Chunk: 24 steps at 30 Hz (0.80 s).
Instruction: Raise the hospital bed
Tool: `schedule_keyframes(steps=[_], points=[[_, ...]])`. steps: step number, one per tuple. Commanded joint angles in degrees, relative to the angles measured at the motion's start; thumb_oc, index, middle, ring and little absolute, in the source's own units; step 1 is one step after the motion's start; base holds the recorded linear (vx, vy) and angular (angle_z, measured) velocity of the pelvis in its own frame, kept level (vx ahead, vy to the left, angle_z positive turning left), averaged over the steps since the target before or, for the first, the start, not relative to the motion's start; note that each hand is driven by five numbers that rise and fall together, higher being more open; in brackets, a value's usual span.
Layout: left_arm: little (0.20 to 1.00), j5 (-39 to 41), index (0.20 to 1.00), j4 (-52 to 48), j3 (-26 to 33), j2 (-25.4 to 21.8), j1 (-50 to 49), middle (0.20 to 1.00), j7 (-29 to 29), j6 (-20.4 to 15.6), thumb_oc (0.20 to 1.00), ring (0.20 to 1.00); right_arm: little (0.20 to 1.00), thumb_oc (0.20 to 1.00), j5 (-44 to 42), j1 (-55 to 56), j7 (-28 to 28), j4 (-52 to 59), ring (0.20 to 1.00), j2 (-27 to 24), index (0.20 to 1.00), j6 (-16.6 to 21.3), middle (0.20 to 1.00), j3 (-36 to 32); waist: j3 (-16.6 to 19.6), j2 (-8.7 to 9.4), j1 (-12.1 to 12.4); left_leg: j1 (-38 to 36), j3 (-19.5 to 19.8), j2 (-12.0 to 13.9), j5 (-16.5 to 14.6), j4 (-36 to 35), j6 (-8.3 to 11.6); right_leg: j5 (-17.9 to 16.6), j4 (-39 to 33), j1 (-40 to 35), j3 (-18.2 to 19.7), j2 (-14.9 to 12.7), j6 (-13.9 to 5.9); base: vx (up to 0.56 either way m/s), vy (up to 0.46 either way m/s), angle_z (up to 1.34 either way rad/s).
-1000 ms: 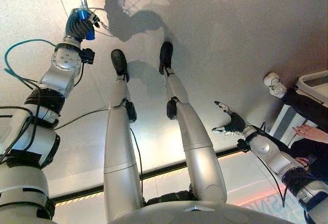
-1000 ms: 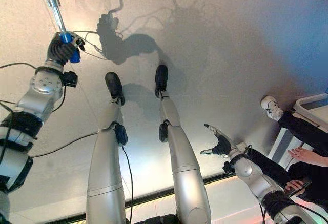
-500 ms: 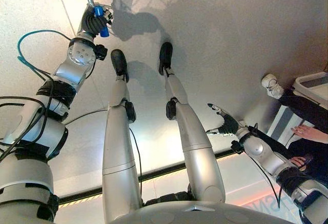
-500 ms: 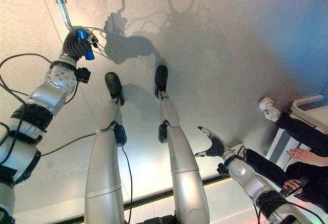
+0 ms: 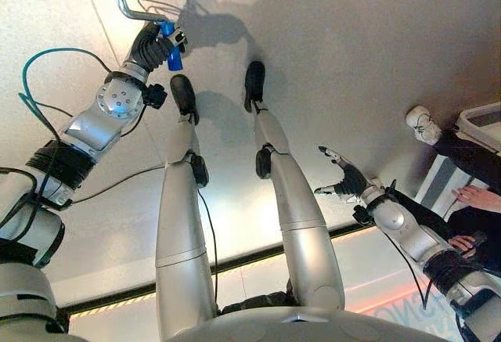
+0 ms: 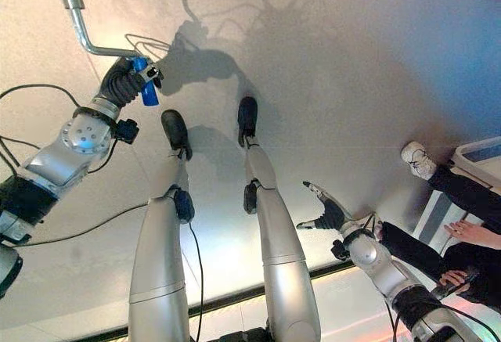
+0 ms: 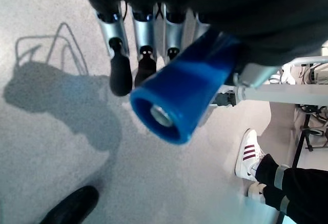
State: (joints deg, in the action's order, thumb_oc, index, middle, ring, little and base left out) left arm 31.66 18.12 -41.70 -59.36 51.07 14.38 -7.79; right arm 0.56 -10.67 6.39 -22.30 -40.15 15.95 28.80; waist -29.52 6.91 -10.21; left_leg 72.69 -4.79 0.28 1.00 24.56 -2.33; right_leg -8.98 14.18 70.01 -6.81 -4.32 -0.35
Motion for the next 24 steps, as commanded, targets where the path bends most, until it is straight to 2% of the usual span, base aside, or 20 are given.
schedule_keyframes(steps=[1,4,5,6,9,13,14,18,24], points=[[0.2,-0.34,0.2,-17.17,3.92,-2.73,-0.27,0.2,-1.14,-9.77,0.2,0.2,1.0,1.0,0.29,6.47,0.21,1.25,1.0,-5.68,1.0,0.35,1.0,-1.92,-0.22,-4.32,2.46,-8.17,0.81,-3.33,-1.62,-5.68,-1.32,2.25,2.99,-3.62,-2.78,0.43,-5.13,-0.01,-0.047,0.03],[0.2,2.98,0.2,-22.79,4.63,-7.15,-3.66,0.2,-2.71,-10.95,0.2,0.2,1.0,1.0,0.52,7.83,0.3,1.19,1.0,-7.26,1.0,0.82,1.0,-2.85,-0.24,-4.96,3.05,-9.13,1.29,-3.32,0.1,-8.04,-0.7,2.3,2.56,-4.33,-3.48,0.35,-5.17,-0.02,-0.091,0.04],[0.2,2.97,0.2,-22.82,4.71,-7.16,-3.75,0.2,-2.71,-10.94,0.2,0.2,1.0,1.0,0.52,7.81,0.3,1.19,1.0,-7.28,1.0,0.82,1.0,-2.82,-0.24,-4.97,3.01,-9.14,1.29,-3.33,0.11,-8.05,-0.69,2.3,2.55,-4.34,-3.49,0.35,-5.17,-0.02,-0.11,0.07],[0.2,4.24,0.2,-25.75,5.29,-9.59,-5.98,0.2,-3.55,-11.4,0.2,0.2,1.0,1.0,0.58,8.5,0.31,0.6,1.0,-7.49,1.0,0.91,1.0,-3.32,-0.25,-5.51,3.54,-9.9,1.64,-3.29,0.89,-9.31,-0.39,2.49,2.5,-4.68,-3.74,0.42,-5.1,0.0,-0.077,0.05],[0.2,6.41,0.2,-30.47,8.91,-13.66,-11.74,0.2,-4.85,-12.11,0.2,0.2,1.0,1.0,0.89,10.09,0.11,0.2,1.0,-7.81,1.0,1.34,1.0,-4.5,-0.26,-6.26,4.33,-10.75,2.05,-3.4,1.49,-10.06,-0.17,3.1,3.17,-4.91,-4.05,0.58,-4.88,0.0,-0.073,0.05],[0.2,9.15,0.2,-34.41,16.59,-16.75,-21.75,0.2,-6.49,-12.96,0.2,0.2,1.0,1.0,1.13,11.37,-0.08,-0.09,1.0,-8.22,1.0,1.76,1.0,-5.63,-0.25,-7.09,4.82,-10.54,2.47,-3.5,1.37,-9.3,-0.34,3.61,4.61,-4.69,-4.35,0.63,-4.67,0.0,-0.033,0.08],[0.2,10.61,0.2,-35.98,21.19,-17.95,-27.37,0.2,-7.15,-13.26,0.2,0.2,1.0,1.0,1.33,11.94,-0.18,-0.1,1.0,-8.48,1.0,1.93,1.0,-6.44,-0.25,-7.59,5.21,-10.23,2.74,-3.55,1.26,-8.81,-0.58,3.67,5.28,-4.35,-4.27,0.49,-4.59,0.0,0.0,0.0],[0.2,12.08,0.2,-36.49,30.84,-17.12,-39.14,0.2,-7.65,-13.55,0.2,0.2,1.0,1.0,1.84,12.7,-0.1,-0.02,1.0,-8.89,1.0,2.26,1.0,-7.78,-0.25,-8.41,5.92,-10.38,2.84,-3.47,1.62,-9.09,-0.5,3.95,5.89,-4.29,-4.47,0.21,-4.54,0.01,-0.02,0.14],[0.2,12.1,0.2,-36.64,37.87,-15.24,-49.33,0.2,-8.78,-12.93,0.2,0.2,1.0,1.0,2.4,13.08,0.21,-0.66,1.0,-8.49,1.0,2.65,1.0,-8.71,-0.25,-9.15,6.75,-11.48,2.97,-3.96,2.38,-10.77,-0.4,4.28,5.8,-4.99,-5.1,-0.04,-4.55,0.0,-0.003,0.06]])
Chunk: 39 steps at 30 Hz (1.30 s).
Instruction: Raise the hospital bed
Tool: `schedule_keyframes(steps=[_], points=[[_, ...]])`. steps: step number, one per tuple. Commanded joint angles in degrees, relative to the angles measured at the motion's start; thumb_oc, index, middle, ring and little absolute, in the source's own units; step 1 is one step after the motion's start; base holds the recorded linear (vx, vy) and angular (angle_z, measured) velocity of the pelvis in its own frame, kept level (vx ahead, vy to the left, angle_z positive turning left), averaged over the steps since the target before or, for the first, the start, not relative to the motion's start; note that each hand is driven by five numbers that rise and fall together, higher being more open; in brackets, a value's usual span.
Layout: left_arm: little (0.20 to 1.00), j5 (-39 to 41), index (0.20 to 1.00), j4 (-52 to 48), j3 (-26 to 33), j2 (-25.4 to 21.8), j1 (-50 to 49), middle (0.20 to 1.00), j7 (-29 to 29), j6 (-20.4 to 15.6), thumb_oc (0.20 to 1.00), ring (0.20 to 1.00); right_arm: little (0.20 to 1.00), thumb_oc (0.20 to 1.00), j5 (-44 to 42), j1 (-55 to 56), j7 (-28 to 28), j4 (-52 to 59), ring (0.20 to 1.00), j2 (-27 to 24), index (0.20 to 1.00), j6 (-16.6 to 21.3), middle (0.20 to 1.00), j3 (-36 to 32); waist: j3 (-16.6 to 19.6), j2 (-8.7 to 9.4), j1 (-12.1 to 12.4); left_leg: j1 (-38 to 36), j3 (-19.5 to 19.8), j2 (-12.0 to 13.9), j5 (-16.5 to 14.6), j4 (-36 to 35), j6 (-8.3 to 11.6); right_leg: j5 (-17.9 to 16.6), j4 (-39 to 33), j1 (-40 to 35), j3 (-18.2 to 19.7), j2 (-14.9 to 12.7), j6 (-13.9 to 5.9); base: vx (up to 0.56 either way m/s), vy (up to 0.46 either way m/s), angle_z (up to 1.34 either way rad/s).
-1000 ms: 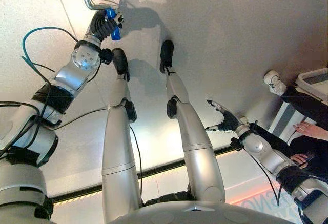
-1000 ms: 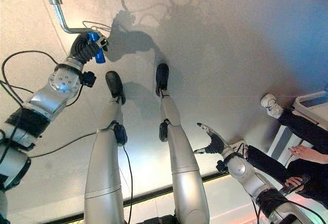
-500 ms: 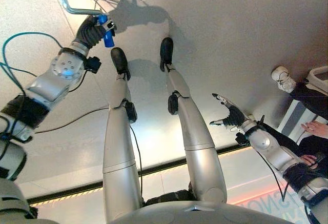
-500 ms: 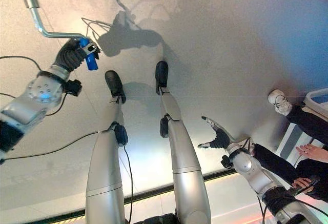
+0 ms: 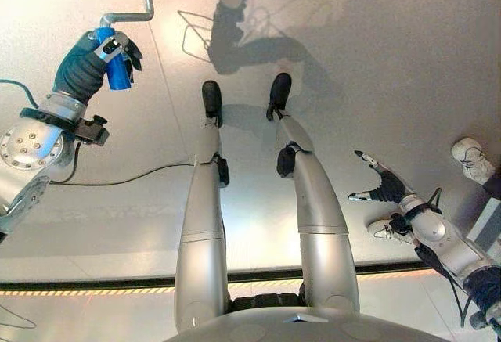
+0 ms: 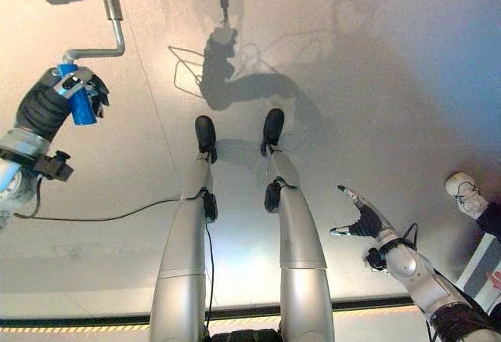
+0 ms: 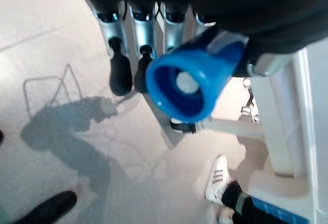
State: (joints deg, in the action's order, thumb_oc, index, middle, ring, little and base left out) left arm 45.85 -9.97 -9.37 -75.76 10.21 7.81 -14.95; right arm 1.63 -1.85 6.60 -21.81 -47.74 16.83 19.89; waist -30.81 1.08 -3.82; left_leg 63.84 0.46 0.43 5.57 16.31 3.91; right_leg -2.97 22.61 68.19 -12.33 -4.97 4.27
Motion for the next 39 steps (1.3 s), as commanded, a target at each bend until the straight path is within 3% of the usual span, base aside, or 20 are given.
schedule_keyframes(steps=[1,15,27,39], points=[[0.2,-1.8,0.2,-8.87,6.33,1.1,-9.81,0.2,-2.86,-5.79,0.2,0.2,1.0,1.0,1.45,4.46,-0.04,-1.2,1.0,-1.14,1.0,1.85,1.0,-0.15,1.05,-3.47,0.68,-2.88,-2.24,-4.16,-2.02,-3.04,-6.58,-1.72,-2.82,-3.32,0.28,0.51,-9.22,0.0,0.0,0.0],[0.2,-0.83,0.2,-8.87,11.45,4.14,-17.43,0.2,-4.22,-5.89,0.2,0.2,1.0,1.0,2.29,5.11,-0.01,-1.15,1.0,-0.41,1.0,2.21,1.0,-0.55,1.06,-3.82,1.51,-4.66,-2.75,-4.77,-1.94,-4.5,-6.78,-1.76,-3.8,-4.37,0.47,0.77,-9.12,0.0,0.01,-0.02],[0.2,-2.69,0.2,0.42,11.63,7.13,-13.22,0.2,-0.2,-6.3,0.2,0.2,1.0,1.0,2.02,5.26,0.35,-0.44,1.0,-0.67,1.0,1.93,1.0,-1.02,1.04,-2.96,1.44,-4.3,-2.84,-4.7,-2.08,-4.59,-6.74,-1.81,-4.47,-4.17,0.73,0.79,-9.17,0.0,0.002,0.0],[0.2,-4.41,0.2,10.98,7.84,8.78,-4.34,0.2,2.36,-5.67,0.2,0.2,1.0,1.0,1.21,3.73,0.35,-0.59,1.0,-0.8,1.0,1.61,1.0,-0.14,1.03,-1.26,0.68,-2.93,-3.19,-4.53,-2.95,-3.35,-6.92,-2.06,-4.79,-3.38,0.94,0.71,-9.33,0.01,0.02,0.0]])
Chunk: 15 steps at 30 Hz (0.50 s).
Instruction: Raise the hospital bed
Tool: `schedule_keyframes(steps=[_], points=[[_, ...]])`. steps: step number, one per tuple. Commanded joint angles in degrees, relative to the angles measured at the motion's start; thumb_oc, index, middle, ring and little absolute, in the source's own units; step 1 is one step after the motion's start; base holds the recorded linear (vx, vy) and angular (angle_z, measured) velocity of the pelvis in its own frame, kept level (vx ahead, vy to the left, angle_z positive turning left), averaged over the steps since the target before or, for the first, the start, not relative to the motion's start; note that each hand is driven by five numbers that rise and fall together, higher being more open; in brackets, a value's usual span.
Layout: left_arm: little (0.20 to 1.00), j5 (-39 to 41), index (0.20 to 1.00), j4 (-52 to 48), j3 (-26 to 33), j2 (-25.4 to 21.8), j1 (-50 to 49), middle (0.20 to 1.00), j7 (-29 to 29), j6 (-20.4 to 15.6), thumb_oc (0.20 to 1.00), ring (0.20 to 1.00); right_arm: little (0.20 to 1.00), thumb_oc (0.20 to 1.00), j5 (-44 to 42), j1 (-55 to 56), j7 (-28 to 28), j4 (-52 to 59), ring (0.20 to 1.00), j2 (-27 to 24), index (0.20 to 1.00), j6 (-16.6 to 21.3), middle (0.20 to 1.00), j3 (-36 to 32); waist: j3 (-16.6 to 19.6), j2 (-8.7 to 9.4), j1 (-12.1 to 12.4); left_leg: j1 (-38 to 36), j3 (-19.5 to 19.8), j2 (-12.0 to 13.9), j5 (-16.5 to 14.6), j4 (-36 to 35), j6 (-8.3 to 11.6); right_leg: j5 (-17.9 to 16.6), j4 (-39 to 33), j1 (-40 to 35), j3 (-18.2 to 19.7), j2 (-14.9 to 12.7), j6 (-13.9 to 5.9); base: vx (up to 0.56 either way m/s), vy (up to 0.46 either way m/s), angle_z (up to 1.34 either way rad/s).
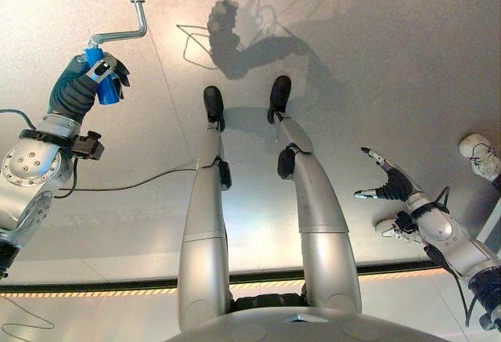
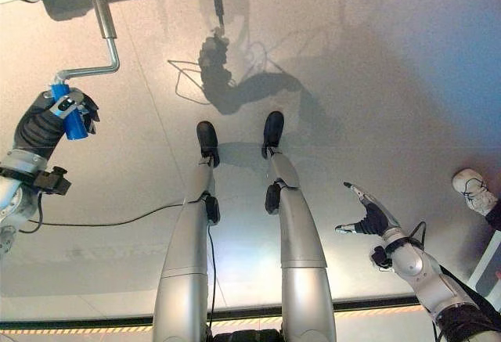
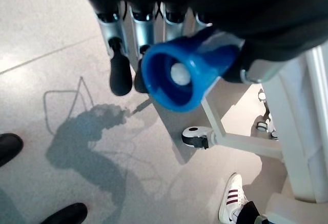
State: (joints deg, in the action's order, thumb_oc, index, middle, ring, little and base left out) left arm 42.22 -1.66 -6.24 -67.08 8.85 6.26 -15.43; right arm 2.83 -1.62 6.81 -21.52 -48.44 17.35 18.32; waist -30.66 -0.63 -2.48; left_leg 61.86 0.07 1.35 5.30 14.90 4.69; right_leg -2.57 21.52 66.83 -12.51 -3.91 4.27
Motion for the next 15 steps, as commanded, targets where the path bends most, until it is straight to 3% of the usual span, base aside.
schedule_keyframes(steps=[1,15], points=[[0.2,-0.97,0.2,3.14,4.47,0.01,-2.33,0.2,4.0,-5.07,0.2,0.2,1.0,1.0,-0.02,3.43,0.07,-0.83,1.0,-0.12,1.0,1.02,1.0,1.39,0.88,0.57,-0.66,-0.86,-2.84,-5.39,-2.74,-1.86,-7.71,-2.47,-3.76,-1.96,1.12,-0.36,-9.32,0.02,0.041,0.0],[0.2,-3.63,0.2,17.56,-0.9,0.54,11.53,0.2,6.76,-2.69,0.2,0.2,1.0,1.0,-0.86,0.5,-0.67,-1.49,1.0,0.84,1.0,0.0,1.0,3.69,0.9,3.49,-2.34,0.76,-3.31,-4.93,-4.42,0.45,-8.13,-2.48,-3.71,-1.4,1.24,-0.31,-9.58,0.01,0.025,0.01]])
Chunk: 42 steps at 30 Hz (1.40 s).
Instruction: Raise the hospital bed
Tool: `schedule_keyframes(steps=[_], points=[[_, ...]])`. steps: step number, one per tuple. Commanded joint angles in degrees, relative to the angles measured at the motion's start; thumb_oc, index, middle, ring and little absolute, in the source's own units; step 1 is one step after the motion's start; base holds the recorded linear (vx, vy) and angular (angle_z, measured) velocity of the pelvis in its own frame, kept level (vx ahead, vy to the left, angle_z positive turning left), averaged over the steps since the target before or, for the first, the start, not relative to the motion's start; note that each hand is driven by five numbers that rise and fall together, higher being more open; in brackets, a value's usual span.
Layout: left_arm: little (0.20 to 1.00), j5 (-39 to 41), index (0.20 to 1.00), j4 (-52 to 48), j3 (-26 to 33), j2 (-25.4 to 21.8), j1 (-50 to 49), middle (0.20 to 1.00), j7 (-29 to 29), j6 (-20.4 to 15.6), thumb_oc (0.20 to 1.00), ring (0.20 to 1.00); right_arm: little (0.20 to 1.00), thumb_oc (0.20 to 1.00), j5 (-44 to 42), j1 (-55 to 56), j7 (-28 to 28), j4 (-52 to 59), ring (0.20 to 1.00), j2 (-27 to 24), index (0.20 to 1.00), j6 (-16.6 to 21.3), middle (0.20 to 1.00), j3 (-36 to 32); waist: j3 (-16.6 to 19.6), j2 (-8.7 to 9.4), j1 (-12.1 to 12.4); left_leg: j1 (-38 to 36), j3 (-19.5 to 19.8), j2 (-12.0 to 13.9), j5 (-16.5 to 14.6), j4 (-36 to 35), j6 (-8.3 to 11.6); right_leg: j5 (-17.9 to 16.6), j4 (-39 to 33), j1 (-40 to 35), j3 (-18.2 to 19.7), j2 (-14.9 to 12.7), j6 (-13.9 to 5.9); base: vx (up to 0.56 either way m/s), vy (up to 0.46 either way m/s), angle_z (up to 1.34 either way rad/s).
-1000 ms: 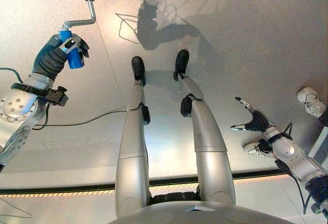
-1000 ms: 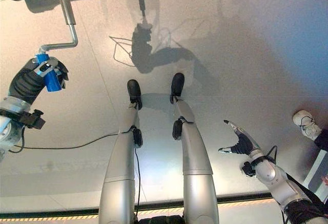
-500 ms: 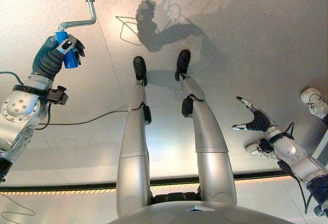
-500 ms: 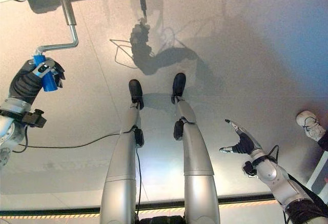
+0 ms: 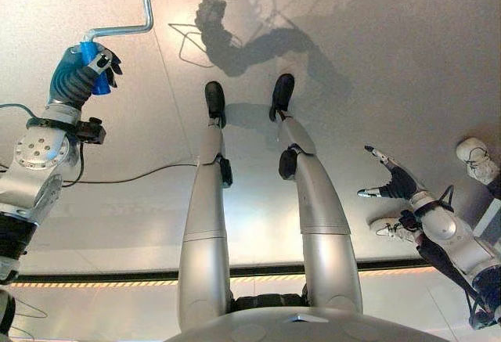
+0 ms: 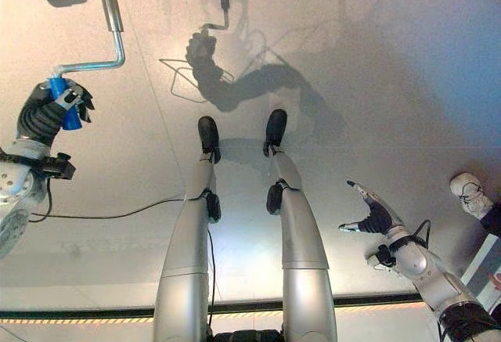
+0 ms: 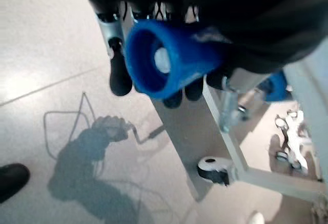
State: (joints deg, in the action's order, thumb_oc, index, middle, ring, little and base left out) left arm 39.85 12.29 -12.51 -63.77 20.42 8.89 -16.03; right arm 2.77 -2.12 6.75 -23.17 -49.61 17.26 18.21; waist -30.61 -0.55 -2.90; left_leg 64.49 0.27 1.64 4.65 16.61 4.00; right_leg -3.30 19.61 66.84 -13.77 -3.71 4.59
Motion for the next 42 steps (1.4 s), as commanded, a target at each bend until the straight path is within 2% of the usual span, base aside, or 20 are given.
schedule_keyframes(steps=[1,13,17,24,34,42], points=[[0.2,-1.24,0.2,3.83,4.99,-2.78,0.38,0.2,4.11,-2.14,0.2,0.2,1.0,1.0,-0.83,1.01,-0.62,0.13,1.0,2.06,1.0,0.09,1.0,3.72,0.85,3.41,-1.81,-1.84,-3.52,-5.23,-3.78,-1.24,-7.44,-1.73,-1.79,-1.39,2.5,-0.51,-9.91,0.0,0.0,0.0],[0.2,-4.41,0.2,17.95,-4.86,-0.17,18.3,0.2,6.02,0.89,0.2,0.2,1.0,1.0,-1.94,-2.36,-1.07,-0.37,1.0,2.78,1.0,-0.51,1.0,6.62,0.87,5.81,-3.74,-0.33,-3.96,-4.84,-5.15,0.27,-7.75,-2.27,-2.93,-1.14,2.89,-0.48,-10.4,0.0,0.023,-0.04],[0.2,-6.64,0.2,27.13,-10.59,3.58,29.25,0.2,6.76,2.92,0.2,0.2,1.0,1.0,-2.89,-3.92,-1.21,-0.65,1.0,3.98,1.0,-0.88,1.0,8.28,0.9,6.9,-5.01,0.91,-4.32,-4.65,-5.91,1.5,-8.01,-2.08,-2.71,-0.16,3.21,-0.36,-10.44,0.01,0.025,-0.03],[0.2,-9.54,0.2,34.94,-14.45,8.34,36.93,0.2,7.33,4.73,0.2,0.2,1.0,1.0,-3.73,-5.44,-1.35,-0.74,1.0,4.29,1.0,-0.82,1.0,10.11,1.33,7.46,-5.98,2.34,-4.97,-4.52,-6.93,3.21,-8.33,-1.94,-1.98,1.57,3.82,0.14,-10.2,0.01,0.011,-0.04],[0.2,-13.97,0.2,34.59,-19.79,11.9,42.38,0.2,8.12,5.33,0.2,0.2,1.0,1.0,-4.98,-6.37,-1.41,-0.94,1.0,4.77,1.0,-0.81,1.0,12.04,1.34,7.36,-6.71,3.82,-5.42,-4.46,-7.83,5.4,-8.82,-1.74,-0.13,3.48,4.37,0.59,-9.92,0.01,-0.007,-0.04],[0.2,-15.1,0.2,28.16,-23.76,14.54,45.14,0.2,8.76,4.23,0.2,0.2,1.0,1.0,-4.58,-6.48,-1.46,-1.23,1.0,4.34,1.0,-0.9,1.0,12.97,1.9,7.04,-7.34,4.04,-5.66,-4.47,-7.86,5.48,-8.93,-2.06,-0.31,4.03,4.65,0.69,-9.81,0.0,-0.003,0.0]])
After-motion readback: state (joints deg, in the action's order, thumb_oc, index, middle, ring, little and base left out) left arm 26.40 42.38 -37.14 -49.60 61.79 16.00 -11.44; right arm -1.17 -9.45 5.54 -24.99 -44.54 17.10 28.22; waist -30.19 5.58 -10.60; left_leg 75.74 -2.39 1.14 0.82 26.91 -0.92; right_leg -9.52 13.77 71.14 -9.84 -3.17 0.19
